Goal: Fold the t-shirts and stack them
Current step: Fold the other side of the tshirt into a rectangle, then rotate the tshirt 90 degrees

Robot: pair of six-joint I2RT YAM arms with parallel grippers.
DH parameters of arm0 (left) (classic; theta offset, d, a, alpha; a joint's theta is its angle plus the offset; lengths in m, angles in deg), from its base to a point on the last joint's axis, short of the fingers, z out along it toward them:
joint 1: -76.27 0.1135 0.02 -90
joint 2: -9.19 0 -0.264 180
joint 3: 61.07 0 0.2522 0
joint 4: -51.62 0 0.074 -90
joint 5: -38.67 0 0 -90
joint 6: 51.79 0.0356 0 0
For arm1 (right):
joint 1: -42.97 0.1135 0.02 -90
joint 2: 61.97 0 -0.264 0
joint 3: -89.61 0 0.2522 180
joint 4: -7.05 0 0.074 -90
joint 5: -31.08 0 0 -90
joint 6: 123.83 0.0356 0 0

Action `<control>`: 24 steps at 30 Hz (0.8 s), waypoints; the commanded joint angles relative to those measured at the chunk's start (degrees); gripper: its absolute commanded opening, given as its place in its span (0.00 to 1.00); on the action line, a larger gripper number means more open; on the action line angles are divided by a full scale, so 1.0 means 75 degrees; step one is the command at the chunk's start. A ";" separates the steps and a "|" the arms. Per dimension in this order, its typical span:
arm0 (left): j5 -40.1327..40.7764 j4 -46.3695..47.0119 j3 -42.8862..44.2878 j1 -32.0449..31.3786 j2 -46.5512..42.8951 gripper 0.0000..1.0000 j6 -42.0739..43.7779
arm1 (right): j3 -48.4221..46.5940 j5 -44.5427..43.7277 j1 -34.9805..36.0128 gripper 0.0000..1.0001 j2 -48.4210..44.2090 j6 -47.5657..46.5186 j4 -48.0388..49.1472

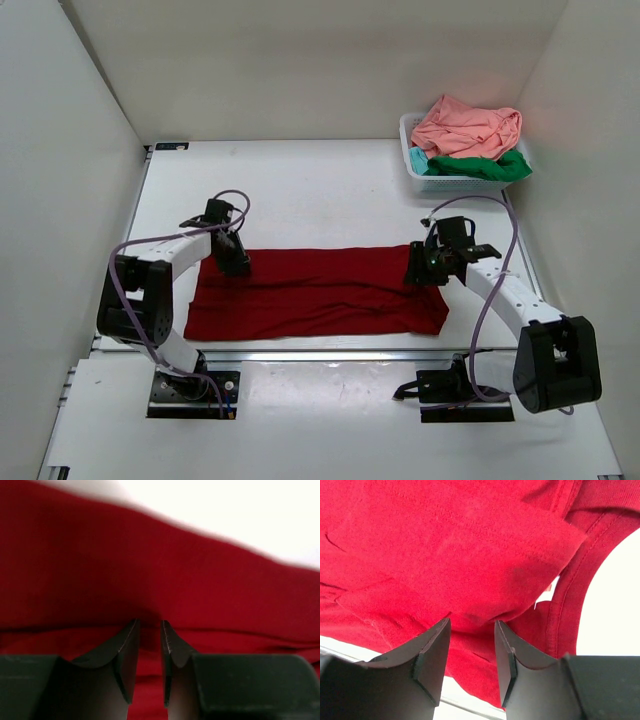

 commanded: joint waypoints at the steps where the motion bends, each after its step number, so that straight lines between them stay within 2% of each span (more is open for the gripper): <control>1: -0.0063 -0.0538 -0.0239 0.0009 -0.0733 0.33 0.0090 | -0.0381 0.0066 -0.0064 0.38 0.0181 -0.0051 0.0257; 10: -0.0075 -0.1195 -0.0884 -0.0319 -0.1039 0.32 -0.0004 | -0.0849 -0.0097 0.0076 0.40 0.0838 0.0136 0.0164; 17: 0.0089 -0.1453 -0.1002 -0.0507 -0.0793 0.32 -0.0121 | -0.1167 -0.0436 0.0474 0.41 0.2113 0.0837 -0.0198; 20: 0.0100 -0.1582 -0.1061 -0.0566 -0.0792 0.32 -0.0121 | -0.1716 -0.0577 0.0768 0.42 0.2969 0.0909 -0.0117; 24: 0.0054 -0.1559 -0.1318 -0.0659 -0.0921 0.33 -0.0145 | -0.3341 -0.0636 0.1025 0.42 0.4490 0.0839 -0.0105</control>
